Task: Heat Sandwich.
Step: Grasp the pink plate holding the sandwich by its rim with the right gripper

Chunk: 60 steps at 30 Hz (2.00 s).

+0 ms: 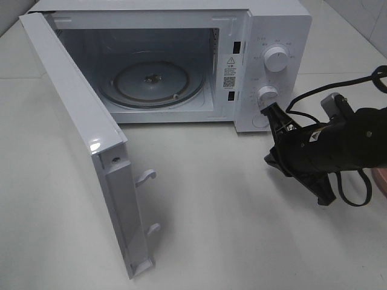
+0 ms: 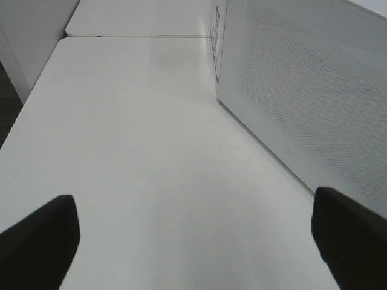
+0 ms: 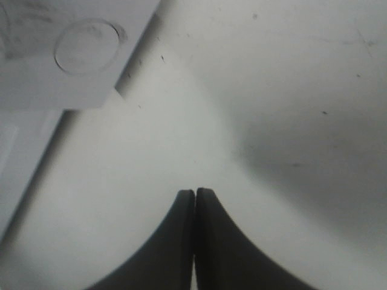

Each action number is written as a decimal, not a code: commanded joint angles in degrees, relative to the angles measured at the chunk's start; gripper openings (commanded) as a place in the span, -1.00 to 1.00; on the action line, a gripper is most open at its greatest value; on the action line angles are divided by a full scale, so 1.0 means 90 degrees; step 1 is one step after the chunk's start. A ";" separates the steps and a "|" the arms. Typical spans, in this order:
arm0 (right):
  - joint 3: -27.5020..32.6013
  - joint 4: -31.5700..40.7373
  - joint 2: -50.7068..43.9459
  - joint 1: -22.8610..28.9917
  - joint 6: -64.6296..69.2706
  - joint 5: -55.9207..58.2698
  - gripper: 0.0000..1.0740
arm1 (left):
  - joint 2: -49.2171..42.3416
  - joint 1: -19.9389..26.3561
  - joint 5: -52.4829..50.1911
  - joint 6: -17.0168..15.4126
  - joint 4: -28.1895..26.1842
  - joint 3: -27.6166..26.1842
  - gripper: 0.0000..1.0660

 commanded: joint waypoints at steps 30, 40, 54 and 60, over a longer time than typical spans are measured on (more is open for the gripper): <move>-0.1006 -0.2426 -0.1496 -0.0038 -0.5876 0.5940 -0.71 | -0.0159 -0.0006 -0.0013 -0.0013 -0.0019 0.0006 0.83; -0.1299 -0.2699 -0.1534 -0.0675 -0.5844 0.6538 -0.02 | -0.0159 -0.0006 -0.0013 -0.0013 -0.0019 0.0006 0.83; -0.1356 -0.3151 -0.1572 -0.1923 -0.6105 0.6411 0.90 | -0.0159 -0.0006 -0.0013 -0.0013 -0.0019 0.0006 0.83; -0.1356 -0.3209 -0.1560 -0.2317 -0.6105 0.6233 0.88 | -0.0159 -0.0006 -0.0013 -0.0013 -0.0019 0.0006 0.83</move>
